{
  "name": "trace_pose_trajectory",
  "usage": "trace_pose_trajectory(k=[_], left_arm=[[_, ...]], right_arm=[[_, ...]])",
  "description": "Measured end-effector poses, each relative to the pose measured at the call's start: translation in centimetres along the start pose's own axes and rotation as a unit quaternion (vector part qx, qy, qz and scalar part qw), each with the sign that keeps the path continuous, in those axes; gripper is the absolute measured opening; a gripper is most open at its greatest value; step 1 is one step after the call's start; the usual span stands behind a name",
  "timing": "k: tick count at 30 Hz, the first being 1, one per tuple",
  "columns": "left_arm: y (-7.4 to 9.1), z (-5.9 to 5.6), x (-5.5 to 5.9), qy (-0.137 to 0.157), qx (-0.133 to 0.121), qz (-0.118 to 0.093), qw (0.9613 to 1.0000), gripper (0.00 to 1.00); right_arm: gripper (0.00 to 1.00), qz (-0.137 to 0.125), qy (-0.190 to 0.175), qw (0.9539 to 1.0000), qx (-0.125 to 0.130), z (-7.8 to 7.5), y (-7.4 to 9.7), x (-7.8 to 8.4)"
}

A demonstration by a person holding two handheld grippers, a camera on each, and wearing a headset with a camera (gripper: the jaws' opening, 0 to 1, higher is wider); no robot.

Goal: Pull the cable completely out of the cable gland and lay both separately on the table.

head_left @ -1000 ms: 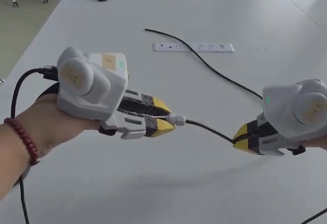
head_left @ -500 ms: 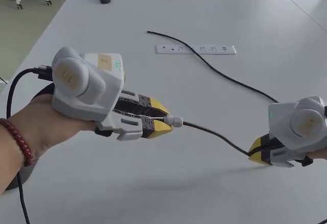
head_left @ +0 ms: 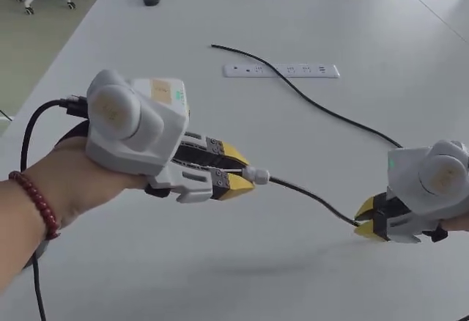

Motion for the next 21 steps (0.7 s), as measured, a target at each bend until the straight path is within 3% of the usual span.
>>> trace_pose_trajectory(k=[5, 9, 15, 21], left_arm=[[-0.4, -0.1, 0.1, 0.003, 0.001, 0.001, 1.0000, 0.16], [-0.5, 0.0, 0.1, 0.003, 0.002, 0.001, 1.0000, 0.16], [-0.6, 0.0, 0.2, 0.005, 0.002, 0.003, 1.0000, 0.16], [-0.8, -0.2, 0.2, 0.006, 0.003, 0.002, 1.0000, 0.16]], right_arm=[[0.26, -0.030, 0.007, 0.9995, -0.007, 0.6, 0.2, -2.1], [0.23, -0.059, 0.015, 0.9981, -0.010, 1.0, 0.5, -4.2], [0.20, -0.118, 0.031, 0.9925, -0.013, 1.8, 1.4, -8.5], [0.20, -0.151, 0.068, 0.9859, -0.023, 3.1, 1.9, -12.3]])
Point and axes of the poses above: the centre of the closed fingertips' face, and the gripper's own axes: y roughly backward along the fingers, z roughly to its left, x roughly out of its underside, the point moved 8 cm from there along y, roughly backward along the fingers, and after that the axes turned 11 degrees about -z, right-handed, at the moved point
